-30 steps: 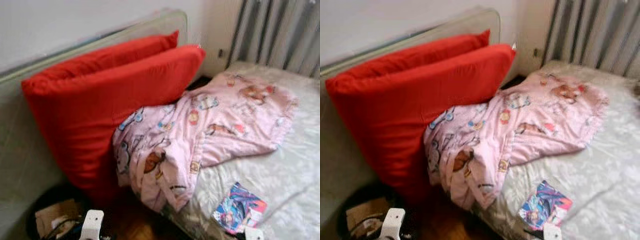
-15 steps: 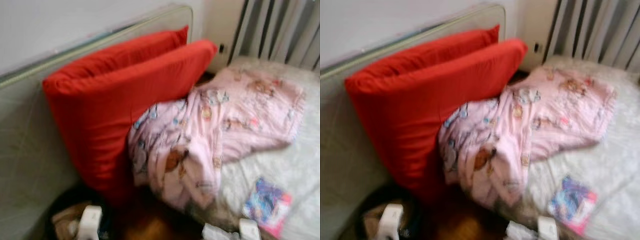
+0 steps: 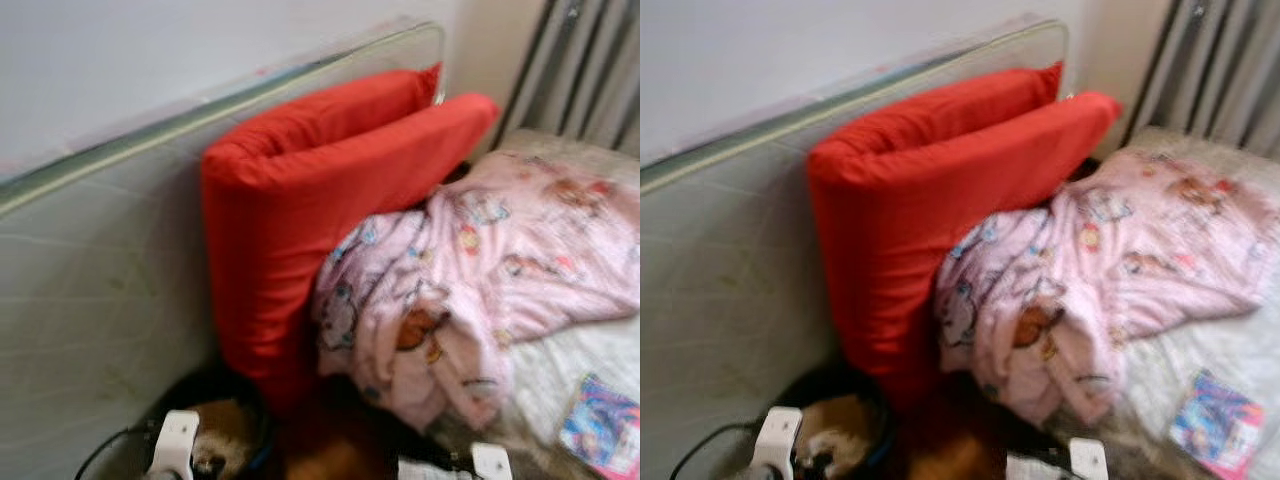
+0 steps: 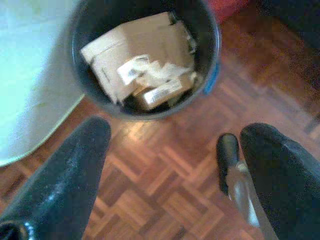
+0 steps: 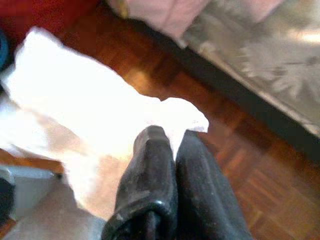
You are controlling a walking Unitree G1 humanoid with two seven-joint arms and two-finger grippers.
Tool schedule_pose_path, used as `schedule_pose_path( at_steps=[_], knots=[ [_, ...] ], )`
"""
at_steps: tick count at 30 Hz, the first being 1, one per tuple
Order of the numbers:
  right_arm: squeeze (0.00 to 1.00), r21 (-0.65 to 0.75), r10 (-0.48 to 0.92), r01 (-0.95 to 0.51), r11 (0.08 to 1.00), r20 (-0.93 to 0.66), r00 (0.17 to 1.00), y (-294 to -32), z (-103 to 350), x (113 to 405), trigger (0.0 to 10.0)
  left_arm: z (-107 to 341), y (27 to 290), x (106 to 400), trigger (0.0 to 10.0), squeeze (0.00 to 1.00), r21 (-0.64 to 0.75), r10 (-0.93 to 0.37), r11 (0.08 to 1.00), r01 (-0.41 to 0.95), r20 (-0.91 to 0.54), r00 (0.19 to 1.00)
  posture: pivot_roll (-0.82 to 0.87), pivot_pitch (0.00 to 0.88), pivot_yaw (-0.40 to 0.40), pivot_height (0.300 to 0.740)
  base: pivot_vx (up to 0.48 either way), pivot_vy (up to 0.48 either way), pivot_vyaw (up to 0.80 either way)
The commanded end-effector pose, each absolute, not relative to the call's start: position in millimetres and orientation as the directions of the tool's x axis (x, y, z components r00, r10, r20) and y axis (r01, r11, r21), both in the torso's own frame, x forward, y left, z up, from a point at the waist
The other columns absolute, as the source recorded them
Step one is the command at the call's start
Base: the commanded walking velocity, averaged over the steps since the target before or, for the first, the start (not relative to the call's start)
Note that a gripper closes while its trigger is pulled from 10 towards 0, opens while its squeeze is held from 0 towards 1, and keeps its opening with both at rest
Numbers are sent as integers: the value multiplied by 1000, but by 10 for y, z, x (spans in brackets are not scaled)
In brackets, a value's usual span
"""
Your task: Clean up the room
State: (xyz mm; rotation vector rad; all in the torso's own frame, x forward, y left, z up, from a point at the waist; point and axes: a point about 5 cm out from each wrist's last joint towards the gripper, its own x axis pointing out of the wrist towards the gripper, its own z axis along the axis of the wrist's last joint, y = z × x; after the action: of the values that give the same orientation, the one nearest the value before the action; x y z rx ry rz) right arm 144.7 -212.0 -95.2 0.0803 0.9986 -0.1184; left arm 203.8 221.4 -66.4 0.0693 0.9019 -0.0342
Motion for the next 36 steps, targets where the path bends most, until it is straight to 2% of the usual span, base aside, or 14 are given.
schedule_pose_path(
  at_steps=[1,31,36],
  knots=[
    [0,34,-40,125,992,-837,545,-2039,-950,1490,10000,-686,2317,1960,10000,0,80,28,995,62,-806,591,-7,0,17,740,0,0,800],
    [0,36,-29,108,993,-839,543,-2032,-951,1490,10000,-689,2311,1957,10000,0,72,14,995,76,-810,586,-1,0,10,740,0,0,800],
    [0,36,-38,127,991,-842,539,-2036,-954,1483,10000,-688,2310,1959,10000,0,73,12,994,80,-811,585,-1,0,10,740,0,0,304]
  ],
)
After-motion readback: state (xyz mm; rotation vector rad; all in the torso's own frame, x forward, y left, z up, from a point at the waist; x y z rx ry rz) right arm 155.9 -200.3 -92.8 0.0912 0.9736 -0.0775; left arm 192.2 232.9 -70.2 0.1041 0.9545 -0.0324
